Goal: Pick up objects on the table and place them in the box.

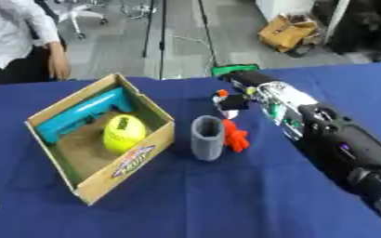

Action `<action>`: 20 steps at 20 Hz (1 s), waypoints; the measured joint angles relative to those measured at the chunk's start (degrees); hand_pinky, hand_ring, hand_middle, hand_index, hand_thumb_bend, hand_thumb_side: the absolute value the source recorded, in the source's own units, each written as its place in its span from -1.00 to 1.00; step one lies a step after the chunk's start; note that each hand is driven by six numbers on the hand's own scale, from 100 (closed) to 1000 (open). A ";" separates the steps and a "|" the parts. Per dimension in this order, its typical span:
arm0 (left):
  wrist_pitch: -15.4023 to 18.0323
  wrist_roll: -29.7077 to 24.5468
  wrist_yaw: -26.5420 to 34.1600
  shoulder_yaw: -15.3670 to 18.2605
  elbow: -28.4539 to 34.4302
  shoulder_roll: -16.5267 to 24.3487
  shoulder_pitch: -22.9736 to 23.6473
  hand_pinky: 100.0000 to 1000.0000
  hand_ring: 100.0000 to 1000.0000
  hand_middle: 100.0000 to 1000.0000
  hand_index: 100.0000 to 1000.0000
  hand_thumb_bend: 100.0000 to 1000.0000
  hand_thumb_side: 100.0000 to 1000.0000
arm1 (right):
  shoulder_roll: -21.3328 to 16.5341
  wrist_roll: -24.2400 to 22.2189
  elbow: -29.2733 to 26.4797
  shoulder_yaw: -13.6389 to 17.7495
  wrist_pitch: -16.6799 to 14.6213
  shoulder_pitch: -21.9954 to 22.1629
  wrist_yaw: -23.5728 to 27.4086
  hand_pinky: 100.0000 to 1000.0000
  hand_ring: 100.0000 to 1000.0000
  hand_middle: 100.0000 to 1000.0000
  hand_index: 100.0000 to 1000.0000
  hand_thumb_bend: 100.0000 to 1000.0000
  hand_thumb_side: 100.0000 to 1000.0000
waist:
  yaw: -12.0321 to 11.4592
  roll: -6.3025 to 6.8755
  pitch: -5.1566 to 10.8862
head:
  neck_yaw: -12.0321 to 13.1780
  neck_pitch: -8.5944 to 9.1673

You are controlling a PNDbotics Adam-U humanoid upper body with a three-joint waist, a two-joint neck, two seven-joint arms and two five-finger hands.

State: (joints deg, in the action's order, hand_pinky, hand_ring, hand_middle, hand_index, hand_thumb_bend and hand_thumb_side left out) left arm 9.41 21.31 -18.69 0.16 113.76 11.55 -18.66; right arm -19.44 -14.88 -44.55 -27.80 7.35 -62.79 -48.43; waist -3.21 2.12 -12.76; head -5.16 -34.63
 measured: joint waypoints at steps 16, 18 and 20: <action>0.00 -0.41 0.50 -0.03 0.00 -0.44 -0.01 1.00 0.83 0.80 0.66 -1.00 1.00 | 1.75 1.30 6.01 3.80 -5.52 0.11 -7.32 0.74 0.90 0.86 1.00 -0.48 0.84 | -0.23 0.02 -0.27 | -0.94 0.99; 0.00 -0.45 0.51 -0.03 0.00 -0.44 -0.01 1.00 0.83 0.80 0.66 -1.00 1.00 | 1.89 1.83 6.20 3.97 -5.84 0.11 -7.52 0.74 0.90 0.87 1.00 -0.49 0.82 | -0.12 0.02 -0.29 | -0.94 1.00; -0.03 -0.48 0.51 -0.05 0.00 -0.44 -0.01 1.00 0.83 0.79 0.66 -1.00 1.00 | 2.02 2.40 6.21 4.08 -6.20 0.11 -7.55 0.73 0.90 0.87 1.00 -0.52 0.81 | 0.01 0.02 -0.33 | -0.93 1.00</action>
State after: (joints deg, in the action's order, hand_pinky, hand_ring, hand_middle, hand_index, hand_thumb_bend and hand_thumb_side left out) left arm 9.38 20.84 -18.18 0.12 113.76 11.11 -18.66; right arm -17.42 -12.49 -38.34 -23.72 1.15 -62.68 -55.99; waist -3.20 2.15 -13.08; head -6.09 -33.63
